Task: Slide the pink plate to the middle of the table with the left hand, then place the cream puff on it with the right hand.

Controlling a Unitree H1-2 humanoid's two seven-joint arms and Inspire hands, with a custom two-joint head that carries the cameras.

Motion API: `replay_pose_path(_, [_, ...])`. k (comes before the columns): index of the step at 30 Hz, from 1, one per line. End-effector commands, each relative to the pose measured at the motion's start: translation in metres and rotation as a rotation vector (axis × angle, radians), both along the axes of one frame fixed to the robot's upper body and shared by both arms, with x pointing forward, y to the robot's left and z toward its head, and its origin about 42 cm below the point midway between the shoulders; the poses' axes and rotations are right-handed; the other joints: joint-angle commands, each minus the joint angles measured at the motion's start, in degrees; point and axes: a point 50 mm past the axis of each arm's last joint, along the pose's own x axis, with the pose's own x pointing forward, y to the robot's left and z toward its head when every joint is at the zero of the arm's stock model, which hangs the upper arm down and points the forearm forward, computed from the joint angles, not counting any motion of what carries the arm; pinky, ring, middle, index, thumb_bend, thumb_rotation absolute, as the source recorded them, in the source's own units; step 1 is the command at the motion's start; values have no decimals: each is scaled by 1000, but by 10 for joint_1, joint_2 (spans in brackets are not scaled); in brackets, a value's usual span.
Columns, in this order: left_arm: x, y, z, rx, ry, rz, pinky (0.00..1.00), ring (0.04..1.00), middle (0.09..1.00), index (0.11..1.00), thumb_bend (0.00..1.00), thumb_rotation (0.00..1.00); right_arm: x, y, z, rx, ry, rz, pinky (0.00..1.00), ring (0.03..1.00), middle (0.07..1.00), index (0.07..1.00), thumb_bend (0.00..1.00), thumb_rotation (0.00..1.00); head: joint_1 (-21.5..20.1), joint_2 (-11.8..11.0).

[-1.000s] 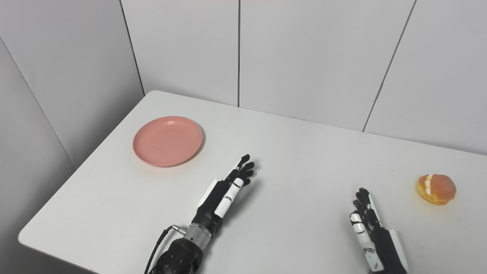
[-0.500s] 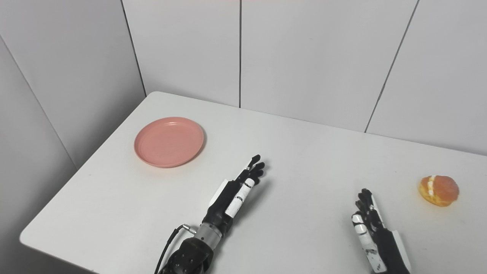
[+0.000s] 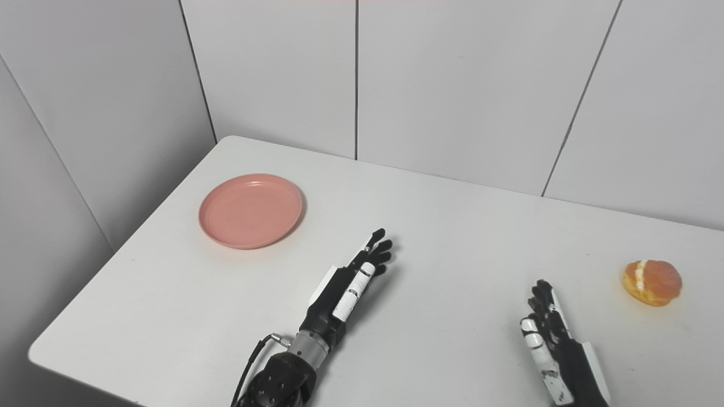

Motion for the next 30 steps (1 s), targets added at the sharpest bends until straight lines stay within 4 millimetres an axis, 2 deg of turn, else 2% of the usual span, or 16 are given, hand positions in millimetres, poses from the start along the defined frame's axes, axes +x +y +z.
replay_pose_path(1, [-25, -3, -34, -18, 143, -7, 945, 949, 960, 962, 361, 1000, -8, -4, -20, 6, 79, -22, 1000, 1000, 1000, 1000, 384, 791, 2, 0])
replay_pose_path(9, [-20, 5, -1, -11, 49, -14, 945, 945, 958, 953, 392, 1000, -5, 0, -20, 6, 74, -14, 1000, 1000, 1000, 1000, 328, 813, 4, -1])
replay_pose_path(13, [-14, 10, 22, -21, -9, -24, 952, 948, 959, 950, 404, 1000, -3, 1, -21, 2, 74, -18, 1000, 1000, 1000, 1000, 333, 811, 5, -1])
replay_pose_path(19, [-7, 17, 49, -27, -73, -16, 951, 936, 950, 938, 451, 992, -1, 1, -21, 9, 75, -19, 1000, 1000, 1000, 1000, 332, 783, 5, 0])
replay_pose_path(26, [-1, 28, 80, -52, -143, -12, 934, 929, 944, 931, 459, 960, 0, 1, -21, 6, 74, -18, 1000, 1000, 1000, 1000, 356, 776, 3, 2])
replay_pose_path(30, [3, 38, 96, -53, -184, 4, 933, 914, 932, 926, 458, 990, 1, 2, -22, 11, 76, -15, 1000, 1000, 1000, 1000, 336, 768, 2, 2])
